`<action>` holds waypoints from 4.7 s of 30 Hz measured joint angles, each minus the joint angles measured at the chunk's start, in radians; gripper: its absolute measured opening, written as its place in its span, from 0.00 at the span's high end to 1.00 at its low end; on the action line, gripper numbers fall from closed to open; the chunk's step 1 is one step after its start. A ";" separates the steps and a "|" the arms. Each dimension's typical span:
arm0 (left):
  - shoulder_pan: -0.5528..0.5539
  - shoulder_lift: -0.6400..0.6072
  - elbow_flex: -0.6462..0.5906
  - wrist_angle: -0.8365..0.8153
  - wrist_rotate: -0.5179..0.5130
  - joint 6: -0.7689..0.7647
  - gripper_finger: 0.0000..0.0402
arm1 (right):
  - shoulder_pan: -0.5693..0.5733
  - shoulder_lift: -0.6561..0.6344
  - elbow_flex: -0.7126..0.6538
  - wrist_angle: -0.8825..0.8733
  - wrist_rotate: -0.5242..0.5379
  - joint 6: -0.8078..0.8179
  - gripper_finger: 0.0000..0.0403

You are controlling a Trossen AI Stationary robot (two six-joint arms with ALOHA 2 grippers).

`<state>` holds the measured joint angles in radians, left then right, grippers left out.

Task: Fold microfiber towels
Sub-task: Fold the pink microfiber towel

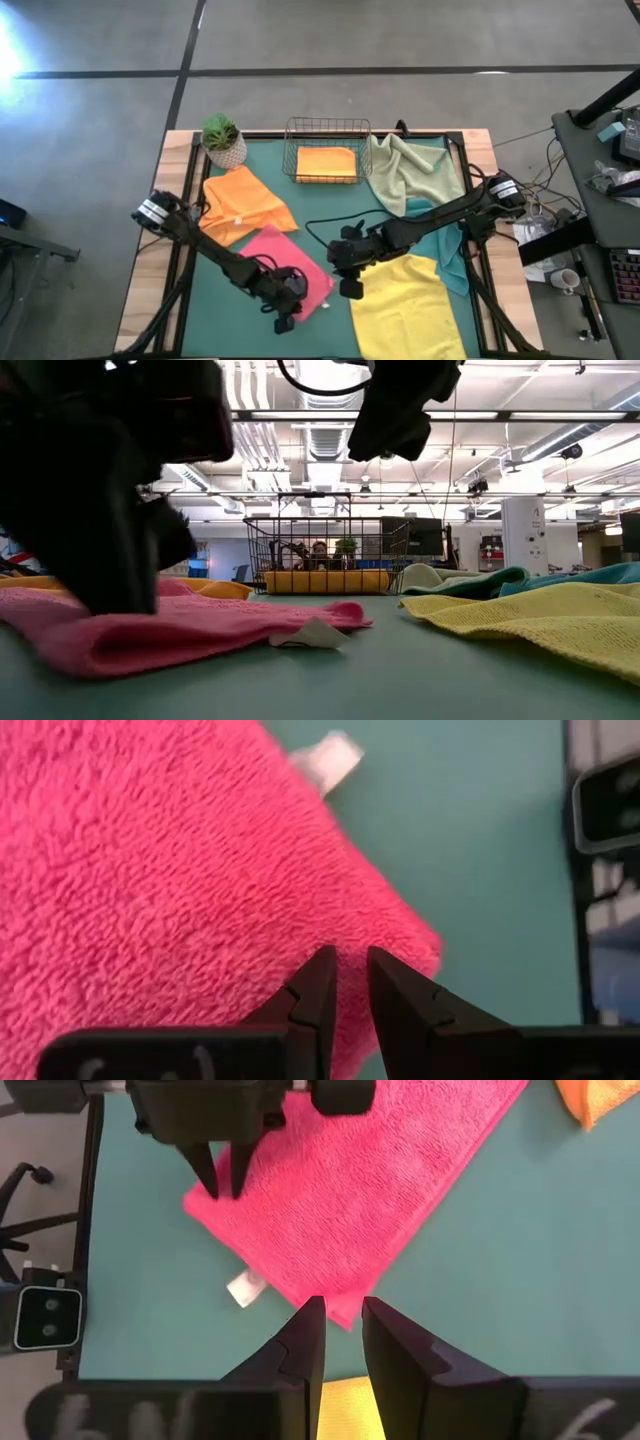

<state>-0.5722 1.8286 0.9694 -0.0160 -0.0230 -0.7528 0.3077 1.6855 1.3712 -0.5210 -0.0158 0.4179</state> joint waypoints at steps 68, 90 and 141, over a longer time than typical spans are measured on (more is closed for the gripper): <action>-0.332 -0.295 0.152 -0.808 -0.142 -0.182 0.60 | 0.009 0.019 -0.003 0.309 -0.031 -0.335 0.53; -0.369 -0.077 0.151 -0.778 -0.176 -0.209 0.62 | 0.035 0.317 0.041 0.684 -0.097 -0.482 0.52; -0.363 -0.029 0.156 -0.603 -0.212 -0.236 0.98 | 0.027 0.573 0.254 0.519 0.006 -0.447 0.79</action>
<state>-0.9352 1.8000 1.1252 -0.6193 -0.2351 -0.9886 0.3347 2.2589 1.6253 -0.0025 -0.0100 -0.0293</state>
